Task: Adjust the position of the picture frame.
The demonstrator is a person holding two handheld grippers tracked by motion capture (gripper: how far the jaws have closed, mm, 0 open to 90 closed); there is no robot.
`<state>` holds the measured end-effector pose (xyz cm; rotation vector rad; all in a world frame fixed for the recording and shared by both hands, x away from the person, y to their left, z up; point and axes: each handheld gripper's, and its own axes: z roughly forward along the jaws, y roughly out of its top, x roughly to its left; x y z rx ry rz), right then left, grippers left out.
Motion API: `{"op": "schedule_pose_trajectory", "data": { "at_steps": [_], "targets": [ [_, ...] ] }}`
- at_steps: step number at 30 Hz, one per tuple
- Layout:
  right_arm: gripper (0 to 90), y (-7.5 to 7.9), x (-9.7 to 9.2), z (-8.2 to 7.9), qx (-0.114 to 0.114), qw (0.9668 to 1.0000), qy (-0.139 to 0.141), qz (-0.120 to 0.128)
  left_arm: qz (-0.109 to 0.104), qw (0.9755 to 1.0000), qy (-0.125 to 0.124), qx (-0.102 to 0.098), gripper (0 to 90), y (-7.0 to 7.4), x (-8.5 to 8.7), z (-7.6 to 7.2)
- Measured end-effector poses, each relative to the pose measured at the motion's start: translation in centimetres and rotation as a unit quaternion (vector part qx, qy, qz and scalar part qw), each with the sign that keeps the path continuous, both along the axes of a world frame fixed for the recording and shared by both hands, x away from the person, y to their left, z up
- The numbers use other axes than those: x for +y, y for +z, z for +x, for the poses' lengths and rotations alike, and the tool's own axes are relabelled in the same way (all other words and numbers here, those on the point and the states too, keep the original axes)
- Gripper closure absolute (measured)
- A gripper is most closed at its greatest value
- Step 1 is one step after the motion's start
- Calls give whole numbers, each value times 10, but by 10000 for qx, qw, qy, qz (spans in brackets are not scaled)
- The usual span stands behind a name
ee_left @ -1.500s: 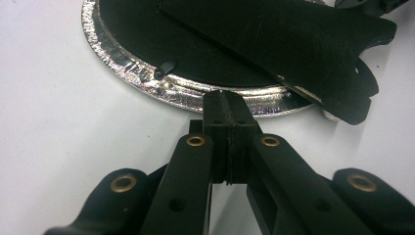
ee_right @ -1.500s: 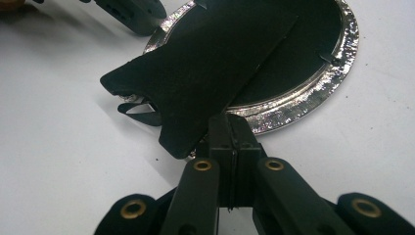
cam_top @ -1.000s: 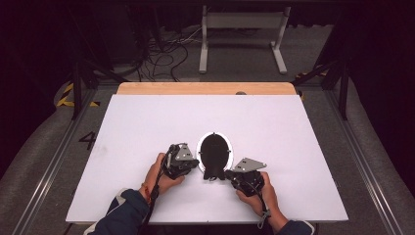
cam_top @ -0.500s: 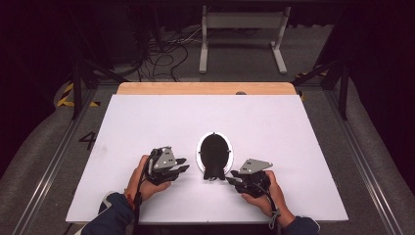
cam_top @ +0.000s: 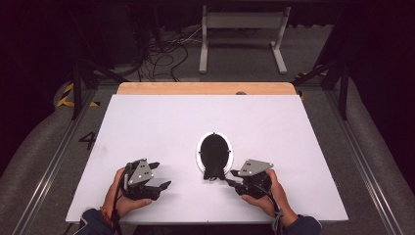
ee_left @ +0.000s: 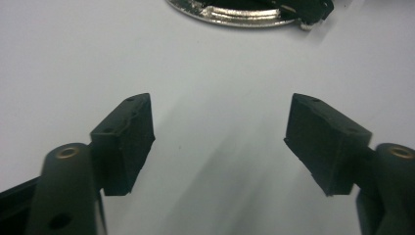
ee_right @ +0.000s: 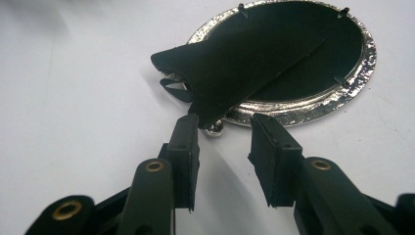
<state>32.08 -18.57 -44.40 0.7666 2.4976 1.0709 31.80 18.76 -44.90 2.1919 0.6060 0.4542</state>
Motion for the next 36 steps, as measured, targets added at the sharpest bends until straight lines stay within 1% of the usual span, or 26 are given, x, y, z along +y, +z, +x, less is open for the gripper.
{"op": "schedule_pose_trajectory", "data": {
  "at_steps": [2,4,6,7,8,10,11,12,13,15,16,18,19,22,23,24,27,29,31,34,36],
  "targets": [
    [651,-1,1,-1,46,10000,54,-37,-36,9999,89,-28,200,-1,7,-4],
    [667,-2,3,-1,83,9999,52,-129,-130,9997,196,5,178,-3,16,-9],
    [673,-3,5,-1,135,9997,83,-168,-181,9995,274,29,172,-5,23,-13],
    [677,-4,6,-1,139,9997,110,-186,-233,9993,302,54,168,-6,26,-14],
    [681,-4,7,-1,149,9996,127,-211,-233,9993,302,54,168,-6,26,-14],
    [687,-4,8,-1,191,9995,129,-225,-287,9990,352,56,168,-6,32,-18],
    [695,-5,9,-1,196,9994,144,-258,-310,9988,367,62,167,-6,34,-19],
    [701,-6,10,-1,206,9992,144,-311,-333,9989,328,56,167,-6,36,-19],
    [712,-8,12,-1,228,9990,100,-383,-343,9987,362,72,166,-6,36,-18],
    [714,-8,12,-1,224,9989,87,-399,-338,9987,363,96,167,-6,35,-18],
    [714,-8,13,0,222,9989,67,-398,-326,9989,309,96,167,-7,34,-17],
    [715,-8,14,1,217,9990,5,-403,-238,9993,285,102,167,-8,32,-17],
    [717,-8,14,2,234,9990,-3,-385,-238,9992,278,152,167,-9,31,-18],
    [716,-9,16,4,296,9990,-55,-323,-176,9993,290,164,158,-10,30,-18],
    [713,-9,17,5,355,9989,-77,-280,-177,9993,302,157,158,-10,31,-18],
    [712,-9,17,6,380,9989,-95,-263,-214,9992,307,169,157,-10,31,-18],
    [703,-9,18,7,416,9988,-159,-226,-204,9991,330,192,154,-10,31,-17],
    [691,-9,20,9,453,9985,-219,-208,-233,9991,299,205,153,-10,31,-16],
    [677,-10,22,9,457,9984,-295,-168,-264,9990,295,196,153,-10,31,-16],
    [678,-10,24,10,453,9984,-303,-154,-301,9989,292,206,148,-9,31,-16],
    [678,-11,22,12,530,9981,-323,-6,-338,9989,241,219,147,-9,31,-15]
  ]
}}
